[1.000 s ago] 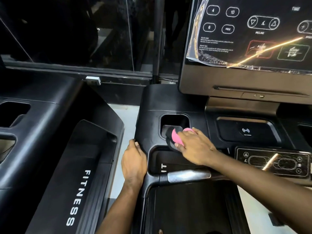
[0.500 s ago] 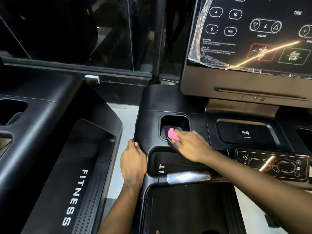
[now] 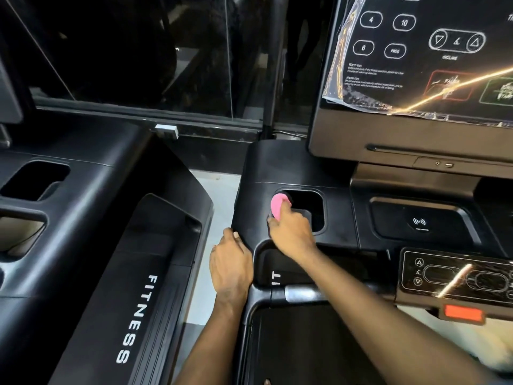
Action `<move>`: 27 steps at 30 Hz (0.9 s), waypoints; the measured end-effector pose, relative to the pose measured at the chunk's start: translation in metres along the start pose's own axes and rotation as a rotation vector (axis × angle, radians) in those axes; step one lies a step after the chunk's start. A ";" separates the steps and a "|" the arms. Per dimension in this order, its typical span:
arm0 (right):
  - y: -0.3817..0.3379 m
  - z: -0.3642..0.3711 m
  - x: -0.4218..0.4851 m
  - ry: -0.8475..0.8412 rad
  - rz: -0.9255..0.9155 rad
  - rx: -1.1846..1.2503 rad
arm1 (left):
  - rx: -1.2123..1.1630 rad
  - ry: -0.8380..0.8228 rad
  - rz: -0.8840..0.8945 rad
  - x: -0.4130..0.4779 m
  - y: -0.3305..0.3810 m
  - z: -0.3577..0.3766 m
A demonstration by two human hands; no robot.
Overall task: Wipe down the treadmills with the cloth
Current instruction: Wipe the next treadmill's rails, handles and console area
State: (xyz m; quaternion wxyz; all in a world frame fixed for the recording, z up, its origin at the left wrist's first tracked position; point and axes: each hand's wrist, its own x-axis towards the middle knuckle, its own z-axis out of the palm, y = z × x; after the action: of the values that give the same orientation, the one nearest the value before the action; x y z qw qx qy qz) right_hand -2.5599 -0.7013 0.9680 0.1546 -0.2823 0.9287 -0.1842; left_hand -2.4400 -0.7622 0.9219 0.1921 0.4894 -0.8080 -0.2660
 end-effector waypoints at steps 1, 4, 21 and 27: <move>0.011 -0.006 -0.005 -0.024 -0.024 -0.052 | 0.000 0.001 0.004 0.000 0.000 0.000; 0.016 -0.015 -0.008 -0.053 -0.034 -0.222 | 0.005 0.001 0.016 0.001 0.000 0.001; 0.040 -0.105 0.000 -0.166 -0.265 -0.595 | -0.005 0.000 0.023 -0.001 0.000 -0.004; 0.049 -0.067 -0.012 -0.434 -0.396 -0.589 | 0.020 0.012 0.032 -0.003 0.001 -0.003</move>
State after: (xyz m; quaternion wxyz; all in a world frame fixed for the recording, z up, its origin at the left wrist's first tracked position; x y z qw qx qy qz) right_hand -2.5999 -0.6391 1.0084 0.2210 -0.5200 0.8153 0.1269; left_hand -2.4381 -0.7601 0.9249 0.1962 0.4799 -0.8171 -0.2520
